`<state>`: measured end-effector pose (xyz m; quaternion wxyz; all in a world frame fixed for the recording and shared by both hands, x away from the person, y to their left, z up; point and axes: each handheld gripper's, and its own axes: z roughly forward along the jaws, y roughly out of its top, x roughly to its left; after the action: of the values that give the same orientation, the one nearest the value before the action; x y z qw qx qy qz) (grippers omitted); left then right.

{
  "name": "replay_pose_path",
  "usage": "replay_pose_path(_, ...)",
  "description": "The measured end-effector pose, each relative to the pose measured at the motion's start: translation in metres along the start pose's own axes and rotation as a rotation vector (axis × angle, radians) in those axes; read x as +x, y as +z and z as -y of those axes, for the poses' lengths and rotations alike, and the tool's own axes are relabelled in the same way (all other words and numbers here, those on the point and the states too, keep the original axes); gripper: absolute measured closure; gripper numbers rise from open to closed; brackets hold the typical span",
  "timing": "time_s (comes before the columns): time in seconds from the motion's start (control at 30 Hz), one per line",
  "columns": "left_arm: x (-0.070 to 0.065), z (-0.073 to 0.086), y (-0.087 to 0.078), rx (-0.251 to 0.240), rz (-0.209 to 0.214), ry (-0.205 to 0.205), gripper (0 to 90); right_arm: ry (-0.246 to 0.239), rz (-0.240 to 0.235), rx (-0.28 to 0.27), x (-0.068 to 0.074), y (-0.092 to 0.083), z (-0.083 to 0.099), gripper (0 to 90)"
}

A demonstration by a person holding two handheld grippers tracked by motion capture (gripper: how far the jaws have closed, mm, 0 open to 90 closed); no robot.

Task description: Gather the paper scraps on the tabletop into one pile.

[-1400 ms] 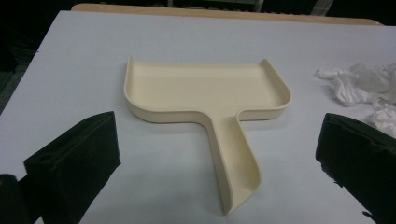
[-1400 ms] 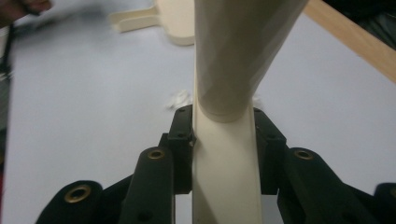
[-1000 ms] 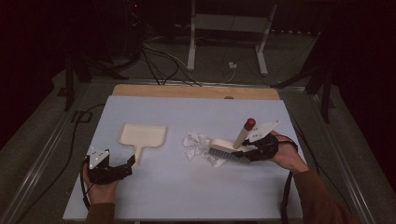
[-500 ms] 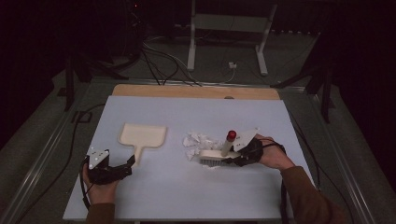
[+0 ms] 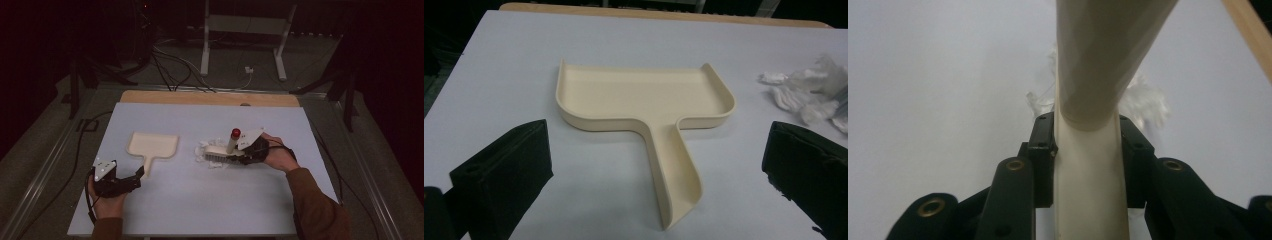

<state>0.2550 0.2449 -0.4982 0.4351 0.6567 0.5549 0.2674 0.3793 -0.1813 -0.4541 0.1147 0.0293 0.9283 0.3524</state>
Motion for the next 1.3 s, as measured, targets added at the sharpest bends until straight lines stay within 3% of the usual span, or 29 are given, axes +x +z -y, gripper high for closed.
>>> replay_pose_path(0.23, 0.000, 0.000, 0.000, 0.000, 0.001, 0.000, 0.5, 0.016, 0.003, -0.013, 0.000, -0.003, 0.001, 66.8)
replay_pose_path(0.37, -0.001, 0.000, 0.001, 0.003, 0.002, 0.006, 0.5, 0.033, 0.003, -0.061, 0.001, -0.017, 0.000, 66.8)
replay_pose_path(0.5, -0.002, 0.000, 0.001, 0.002, 0.002, 0.004, 0.5, 0.085, 0.005, -0.125, 0.000, -0.029, -0.001, 66.8)
replay_pose_path(0.6, -0.002, 0.000, 0.001, 0.002, 0.002, 0.006, 0.5, 0.120, 0.048, -0.141, -0.002, -0.032, -0.001, 66.8)
replay_pose_path(0.73, -0.001, 0.000, 0.001, 0.003, 0.002, 0.005, 0.5, 0.113, 0.138, -0.070, -0.002, -0.028, -0.003, 66.8)
replay_pose_path(0.83, -0.001, 0.000, 0.001, 0.005, 0.001, 0.006, 0.5, 0.128, 0.164, -0.061, -0.004, -0.027, -0.001, 66.7)
replay_pose_path(1.0, -0.001, 0.000, 0.001, 0.006, 0.000, 0.005, 0.5, 0.179, 0.186, -0.140, -0.007, -0.035, 0.002, 66.7)
replay_pose_path(1.1, -0.001, 0.000, 0.001, 0.003, 0.002, 0.004, 0.5, 0.177, 0.179, -0.176, -0.007, -0.042, 0.001, 66.7)
replay_pose_path(1.3, -0.002, 0.000, 0.001, 0.005, 0.002, 0.006, 0.5, 0.168, 0.275, -0.149, -0.005, -0.046, 0.000, 66.7)
